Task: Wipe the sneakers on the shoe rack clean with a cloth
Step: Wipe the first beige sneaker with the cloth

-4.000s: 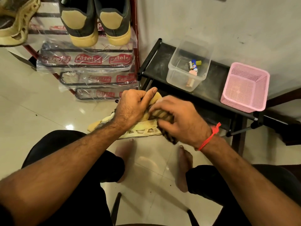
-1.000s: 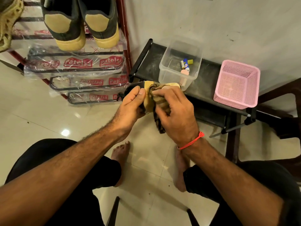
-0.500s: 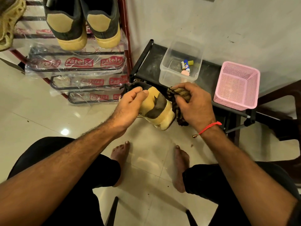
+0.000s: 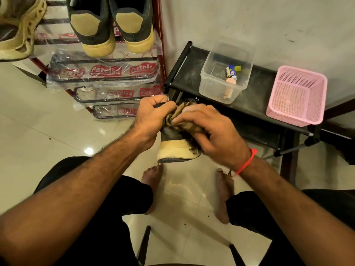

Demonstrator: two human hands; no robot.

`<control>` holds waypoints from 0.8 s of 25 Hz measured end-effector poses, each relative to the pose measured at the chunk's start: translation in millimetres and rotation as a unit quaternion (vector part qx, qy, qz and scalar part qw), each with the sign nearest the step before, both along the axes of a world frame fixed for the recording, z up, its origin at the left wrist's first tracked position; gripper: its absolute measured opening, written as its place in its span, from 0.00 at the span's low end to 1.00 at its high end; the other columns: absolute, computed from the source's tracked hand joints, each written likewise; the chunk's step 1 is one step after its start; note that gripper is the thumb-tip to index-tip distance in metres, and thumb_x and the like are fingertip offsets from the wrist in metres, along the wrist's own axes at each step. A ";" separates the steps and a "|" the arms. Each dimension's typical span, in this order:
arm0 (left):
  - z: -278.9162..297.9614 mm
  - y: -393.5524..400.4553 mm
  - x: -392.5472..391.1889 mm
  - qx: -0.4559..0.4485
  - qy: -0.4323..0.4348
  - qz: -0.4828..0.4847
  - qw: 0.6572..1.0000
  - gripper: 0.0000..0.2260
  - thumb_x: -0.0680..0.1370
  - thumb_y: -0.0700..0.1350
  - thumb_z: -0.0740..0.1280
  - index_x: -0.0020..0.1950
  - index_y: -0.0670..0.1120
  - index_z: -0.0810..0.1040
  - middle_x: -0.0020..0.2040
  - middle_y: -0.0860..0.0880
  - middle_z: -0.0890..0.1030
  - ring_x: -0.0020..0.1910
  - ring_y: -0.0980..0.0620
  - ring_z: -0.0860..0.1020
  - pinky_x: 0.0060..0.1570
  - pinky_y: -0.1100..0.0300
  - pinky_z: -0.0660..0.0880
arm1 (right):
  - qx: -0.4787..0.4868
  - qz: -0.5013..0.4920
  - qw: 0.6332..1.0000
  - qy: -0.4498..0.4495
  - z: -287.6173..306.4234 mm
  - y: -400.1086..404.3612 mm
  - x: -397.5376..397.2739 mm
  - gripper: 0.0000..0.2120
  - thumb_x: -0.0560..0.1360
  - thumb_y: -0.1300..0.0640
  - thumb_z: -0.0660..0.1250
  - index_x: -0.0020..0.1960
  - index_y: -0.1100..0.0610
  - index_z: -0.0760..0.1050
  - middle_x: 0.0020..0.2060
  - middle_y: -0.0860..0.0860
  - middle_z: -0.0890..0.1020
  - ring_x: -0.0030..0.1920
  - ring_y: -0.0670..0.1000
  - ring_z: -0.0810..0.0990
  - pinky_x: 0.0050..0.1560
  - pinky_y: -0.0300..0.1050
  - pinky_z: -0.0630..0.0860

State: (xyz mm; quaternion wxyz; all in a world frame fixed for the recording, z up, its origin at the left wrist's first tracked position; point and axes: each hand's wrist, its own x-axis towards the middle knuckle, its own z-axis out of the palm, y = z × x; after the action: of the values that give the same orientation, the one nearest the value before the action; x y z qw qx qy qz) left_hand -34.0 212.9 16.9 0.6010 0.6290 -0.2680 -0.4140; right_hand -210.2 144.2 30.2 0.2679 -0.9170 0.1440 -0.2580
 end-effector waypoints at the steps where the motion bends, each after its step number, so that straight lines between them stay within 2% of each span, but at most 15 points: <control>1: 1.1 -0.4 0.2 -0.017 0.011 -0.004 1.000 0.18 0.71 0.36 0.70 0.25 0.50 0.69 0.26 0.53 0.66 0.28 0.56 0.65 0.30 0.62 0.66 | 0.008 -0.043 0.999 -0.007 -2.2 -12.3 -2.5 0.17 0.74 0.70 0.66 0.61 0.60 0.80 0.57 0.54 0.81 0.60 0.53 0.77 0.64 0.52 0.73; 3: 3.0 -1.1 -1.6 -0.028 0.036 0.006 0.999 0.16 0.69 0.36 0.70 0.26 0.49 0.68 0.28 0.50 0.66 0.30 0.54 0.66 0.31 0.61 0.67 | 0.034 -0.095 0.995 -0.021 -2.7 -20.5 -6.0 0.15 0.74 0.70 0.66 0.59 0.61 0.81 0.56 0.55 0.81 0.60 0.55 0.78 0.63 0.57 0.75; 7: 2.2 0.6 0.7 -0.040 0.048 0.002 0.998 0.17 0.70 0.35 0.70 0.26 0.49 0.69 0.30 0.47 0.66 0.31 0.52 0.69 0.32 0.61 0.72 | 0.006 0.050 0.999 -0.011 1.5 13.7 -2.1 0.18 0.71 0.74 0.65 0.56 0.59 0.82 0.56 0.55 0.81 0.56 0.58 0.78 0.60 0.51 0.74; 8: 3.6 1.0 2.2 -0.049 0.053 0.002 0.997 0.17 0.71 0.34 0.69 0.27 0.48 0.69 0.30 0.47 0.67 0.31 0.52 0.71 0.32 0.62 0.72 | 0.003 0.033 0.999 0.003 -1.2 3.0 -4.9 0.20 0.70 0.75 0.65 0.55 0.59 0.82 0.55 0.54 0.82 0.55 0.58 0.78 0.59 0.52 0.74; 11: 9.4 0.5 7.0 -0.075 0.065 0.023 0.995 0.17 0.74 0.29 0.66 0.30 0.43 0.68 0.29 0.49 0.72 0.29 0.56 0.79 0.31 0.63 0.75 | 0.044 -0.117 0.992 0.007 -9.7 -29.9 -13.7 0.24 0.66 0.78 0.63 0.54 0.58 0.83 0.53 0.53 0.83 0.56 0.57 0.79 0.59 0.58 0.75; 12: 10.7 -0.6 7.4 -0.085 0.077 0.023 0.993 0.16 0.75 0.29 0.66 0.31 0.42 0.67 0.29 0.48 0.73 0.31 0.53 0.82 0.33 0.61 0.77 | 0.062 -0.116 0.991 -0.006 -9.0 -23.3 -11.4 0.24 0.65 0.78 0.63 0.53 0.58 0.83 0.53 0.53 0.83 0.56 0.57 0.79 0.60 0.58 0.75; 14: 11.0 -0.3 6.3 -0.108 0.108 -0.002 0.988 0.17 0.76 0.28 0.65 0.33 0.43 0.65 0.35 0.43 0.75 0.43 0.40 0.87 0.44 0.52 0.83 | 0.050 0.018 0.997 -0.048 0.9 12.7 0.6 0.21 0.67 0.78 0.63 0.52 0.59 0.83 0.52 0.54 0.83 0.54 0.55 0.78 0.59 0.53 0.74; 15: 9.8 -0.5 5.3 -0.114 0.111 -0.021 0.987 0.17 0.76 0.28 0.64 0.32 0.43 0.65 0.37 0.42 0.74 0.48 0.36 0.86 0.48 0.49 0.83 | 0.033 0.090 0.994 -0.053 5.9 27.3 4.8 0.20 0.69 0.76 0.62 0.52 0.59 0.83 0.52 0.54 0.83 0.53 0.55 0.77 0.57 0.51 0.74; 16: 8.7 -1.2 4.4 -0.113 0.100 -0.034 0.988 0.18 0.75 0.29 0.65 0.30 0.44 0.66 0.37 0.42 0.73 0.48 0.36 0.86 0.48 0.49 0.83 | 0.014 0.116 0.992 -0.050 5.2 28.4 6.5 0.19 0.70 0.74 0.60 0.52 0.60 0.83 0.52 0.54 0.83 0.52 0.55 0.76 0.55 0.51 0.73; 17: 8.1 -0.6 3.9 -0.105 0.083 -0.036 0.990 0.18 0.74 0.30 0.66 0.28 0.46 0.67 0.35 0.43 0.72 0.45 0.39 0.86 0.45 0.53 0.82 | 0.013 0.087 0.995 -0.046 2.4 19.0 5.9 0.20 0.69 0.74 0.59 0.52 0.60 0.83 0.52 0.54 0.83 0.52 0.55 0.76 0.55 0.53 0.74; 18: 7.4 0.7 5.3 -0.101 0.074 -0.033 0.992 0.18 0.73 0.31 0.66 0.28 0.46 0.67 0.34 0.44 0.71 0.42 0.41 0.86 0.42 0.55 0.81 | 0.027 0.016 0.998 -0.045 -6.7 1.4 2.4 0.21 0.67 0.75 0.60 0.52 0.59 0.83 0.52 0.54 0.83 0.54 0.55 0.77 0.56 0.54 0.75; 20: 9.1 3.4 8.8 -0.110 0.084 -0.044 0.989 0.16 0.74 0.31 0.66 0.31 0.43 0.65 0.37 0.40 0.70 0.47 0.36 0.86 0.44 0.52 0.81 | 0.077 -0.136 0.987 -0.033 -18.6 -29.1 -8.8 0.20 0.69 0.76 0.63 0.53 0.58 0.82 0.53 0.53 0.82 0.56 0.55 0.78 0.60 0.57 0.76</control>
State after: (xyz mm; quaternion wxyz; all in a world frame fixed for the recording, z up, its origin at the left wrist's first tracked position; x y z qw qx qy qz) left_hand -25.2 216.3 26.0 0.6678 0.5096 -0.2880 -0.4597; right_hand -219.0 115.1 11.5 0.3046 -0.8565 0.2776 -0.3107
